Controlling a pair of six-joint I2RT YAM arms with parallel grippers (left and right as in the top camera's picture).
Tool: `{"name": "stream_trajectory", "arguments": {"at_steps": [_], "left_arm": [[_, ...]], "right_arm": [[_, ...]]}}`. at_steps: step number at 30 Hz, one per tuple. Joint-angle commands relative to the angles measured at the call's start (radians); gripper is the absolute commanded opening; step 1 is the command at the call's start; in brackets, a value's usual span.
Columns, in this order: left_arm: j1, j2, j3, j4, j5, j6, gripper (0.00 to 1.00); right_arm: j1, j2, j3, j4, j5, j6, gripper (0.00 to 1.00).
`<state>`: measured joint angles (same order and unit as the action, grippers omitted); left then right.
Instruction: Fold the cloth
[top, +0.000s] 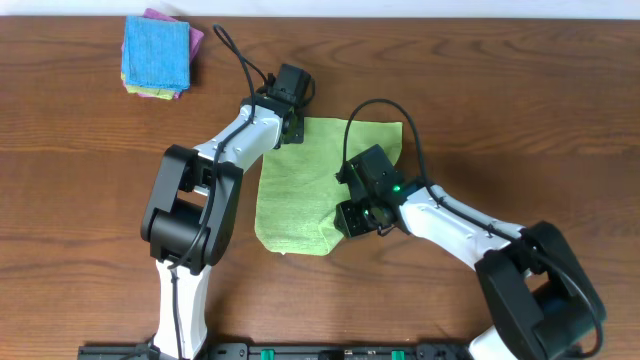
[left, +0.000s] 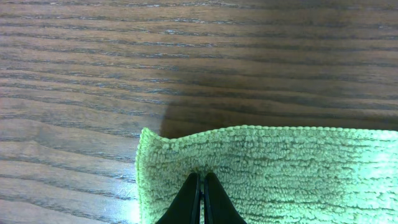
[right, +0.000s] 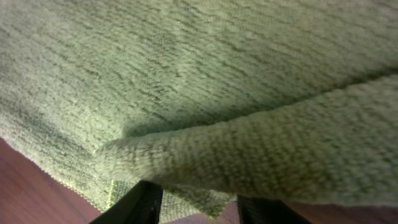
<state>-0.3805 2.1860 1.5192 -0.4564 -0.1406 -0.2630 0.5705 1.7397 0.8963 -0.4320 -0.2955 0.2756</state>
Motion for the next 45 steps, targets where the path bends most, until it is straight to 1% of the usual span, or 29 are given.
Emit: {"name": "stream_trajectory", "arguments": {"at_steps": [1,5,11,12,15,20,21,24,25,26,34,39,42,45], "left_arm": [[0.016,0.05,-0.044,-0.042,0.005,-0.007,0.06],[0.016,0.05,-0.044,-0.042,0.01,-0.007,0.06],[0.016,0.05,-0.044,-0.042,0.011,-0.007,0.06],[0.016,0.05,-0.044,-0.043,0.011,-0.007,0.06],[0.016,0.05,-0.044,-0.045,0.011,-0.007,0.05],[0.016,0.05,-0.044,-0.045,0.01,-0.007,0.06],[0.016,0.05,-0.044,-0.045,0.01,-0.007,0.06],[0.016,0.05,-0.044,-0.045,0.011,-0.007,0.06],[0.016,0.05,-0.044,-0.046,0.011,-0.007,0.05],[0.016,0.05,-0.044,-0.048,0.01,-0.007,0.05],[0.016,0.05,-0.044,-0.057,0.01,-0.007,0.06],[0.016,0.05,-0.044,-0.057,0.01,-0.007,0.06],[0.016,0.05,-0.044,-0.062,0.01,-0.008,0.06],[0.016,0.05,-0.044,-0.064,0.01,-0.014,0.06]], "right_arm": [[0.043,0.013,-0.002,-0.006,0.07,-0.003,0.41],[0.084,0.013,-0.002,-0.018,0.179,-0.003,0.35],[0.095,0.013,-0.002,-0.025,0.203,-0.003,0.15],[0.095,0.013,-0.002,-0.024,0.203,-0.003,0.09],[0.095,0.013,-0.002,-0.025,0.208,-0.003,0.02],[0.094,0.01,0.022,-0.073,0.21,0.0,0.02],[0.094,0.008,0.039,-0.096,0.21,0.0,0.04],[0.094,0.005,0.088,-0.163,0.222,0.0,0.18],[0.094,0.005,0.101,-0.179,0.222,-0.001,0.12],[0.094,0.005,0.112,-0.191,0.228,-0.001,0.02],[0.094,0.002,0.124,-0.254,0.239,-0.001,0.01],[0.094,-0.029,0.126,-0.338,0.24,0.004,0.01],[0.094,-0.07,0.126,-0.408,0.256,0.048,0.02],[0.094,-0.11,0.125,-0.459,0.267,0.061,0.02]]}}
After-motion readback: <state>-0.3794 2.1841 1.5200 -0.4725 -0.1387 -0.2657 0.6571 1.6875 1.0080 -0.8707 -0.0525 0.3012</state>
